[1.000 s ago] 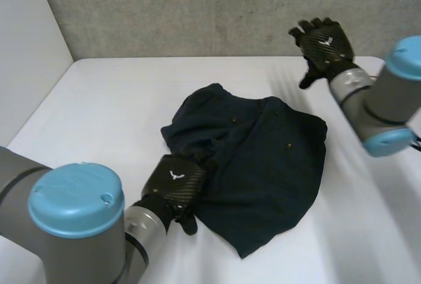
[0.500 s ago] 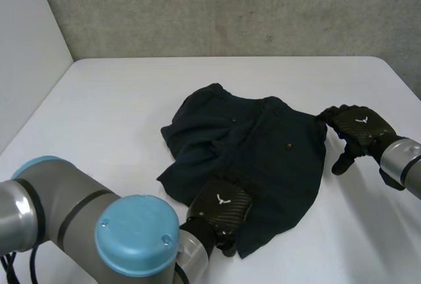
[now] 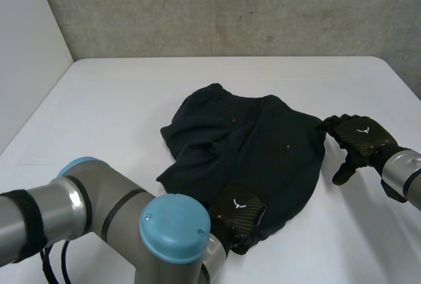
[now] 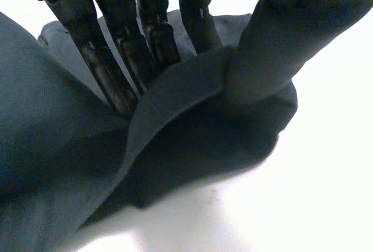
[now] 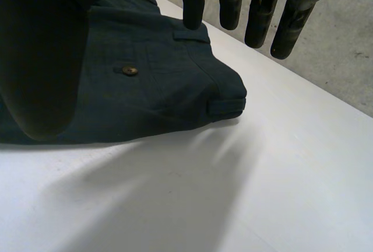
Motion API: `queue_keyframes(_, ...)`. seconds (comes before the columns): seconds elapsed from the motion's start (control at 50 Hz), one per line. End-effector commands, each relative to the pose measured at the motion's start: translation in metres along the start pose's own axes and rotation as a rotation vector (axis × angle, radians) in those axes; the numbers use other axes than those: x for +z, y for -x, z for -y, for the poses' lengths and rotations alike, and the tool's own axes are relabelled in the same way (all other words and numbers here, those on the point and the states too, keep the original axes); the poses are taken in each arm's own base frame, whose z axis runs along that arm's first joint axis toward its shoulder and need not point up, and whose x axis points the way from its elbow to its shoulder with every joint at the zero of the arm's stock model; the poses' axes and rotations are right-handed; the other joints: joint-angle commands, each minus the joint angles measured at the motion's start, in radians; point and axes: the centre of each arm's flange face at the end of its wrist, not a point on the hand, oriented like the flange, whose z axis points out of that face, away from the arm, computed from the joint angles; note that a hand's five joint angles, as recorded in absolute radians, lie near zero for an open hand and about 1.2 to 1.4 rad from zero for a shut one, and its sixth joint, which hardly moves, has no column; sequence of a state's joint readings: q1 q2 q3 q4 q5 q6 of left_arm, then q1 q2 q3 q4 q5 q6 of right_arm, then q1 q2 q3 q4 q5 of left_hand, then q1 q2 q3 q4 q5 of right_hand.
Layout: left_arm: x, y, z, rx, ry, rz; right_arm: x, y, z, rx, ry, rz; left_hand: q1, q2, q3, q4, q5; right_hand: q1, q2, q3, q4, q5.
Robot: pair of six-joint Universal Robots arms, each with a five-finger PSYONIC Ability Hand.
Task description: Fold the shorts.
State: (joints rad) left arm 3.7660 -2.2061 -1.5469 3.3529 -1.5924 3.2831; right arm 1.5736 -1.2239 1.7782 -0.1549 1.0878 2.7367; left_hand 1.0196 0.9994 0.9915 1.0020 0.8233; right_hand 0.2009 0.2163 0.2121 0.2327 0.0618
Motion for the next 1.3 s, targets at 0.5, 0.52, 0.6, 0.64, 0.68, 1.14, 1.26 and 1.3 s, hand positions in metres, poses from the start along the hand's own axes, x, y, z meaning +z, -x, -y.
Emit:
queue_keyframes(0.5, -0.096, 0.104, 0.084, 0.067, -0.089, 0.380, 0.013, 0.054, -0.001, -0.118, -0.089, 0.147, 0.377, 0.397, 0.405, 0.394, 0.398, -0.026, -0.042, -0.038, -0.058, -0.062)
queue_keyframes(0.52, -0.098, 0.106, 0.087, 0.066, -0.101, 0.388, 0.016, 0.055, -0.002, -0.120, -0.092, 0.139, 0.377, 0.397, 0.405, 0.394, 0.398, -0.026, -0.042, -0.038, -0.058, -0.062)
queue_keyframes(0.6, -0.100, 0.107, 0.091, 0.057, -0.122, 0.395, 0.028, 0.063, -0.007, -0.134, -0.098, 0.132, 0.377, 0.397, 0.405, 0.394, 0.398, 0.101, 0.086, 0.090, 0.069, 0.066)
queue_keyframes(0.64, -0.100, 0.107, 0.093, 0.050, -0.128, 0.396, 0.036, 0.072, -0.016, -0.144, -0.075, 0.151, 0.377, 0.397, 0.405, 0.394, 0.398, 0.113, 0.098, 0.102, 0.081, 0.078)
queue_keyframes(0.68, -0.100, 0.108, 0.094, 0.030, -0.139, 0.398, 0.043, 0.074, -0.022, -0.141, -0.061, 0.153, 0.377, 0.397, 0.405, 0.394, 0.398, 0.209, 0.194, 0.198, 0.177, 0.174)
queue_keyframes(1.14, -0.180, 0.168, 0.201, -0.029, -0.566, 0.659, -0.073, 0.043, 0.182, -0.304, -0.516, 0.010, 0.377, 0.397, 0.405, 0.394, 0.398, 1.195, 1.180, 1.184, 1.164, 1.160)
queue_keyframes(1.26, -0.237, 0.176, 0.259, 0.008, -0.801, 0.757, -0.132, 0.037, 0.255, -0.345, -0.731, -0.064, 0.377, 0.397, 0.405, 0.394, 0.398, 1.195, 1.180, 1.184, 1.164, 1.160)
queue_keyframes(1.3, -0.250, 0.176, 0.272, 0.017, -0.852, 0.769, -0.148, 0.036, 0.271, -0.327, -0.768, -0.058, 0.377, 0.397, 0.405, 0.394, 0.398, 1.195, 1.180, 1.184, 1.164, 1.160)
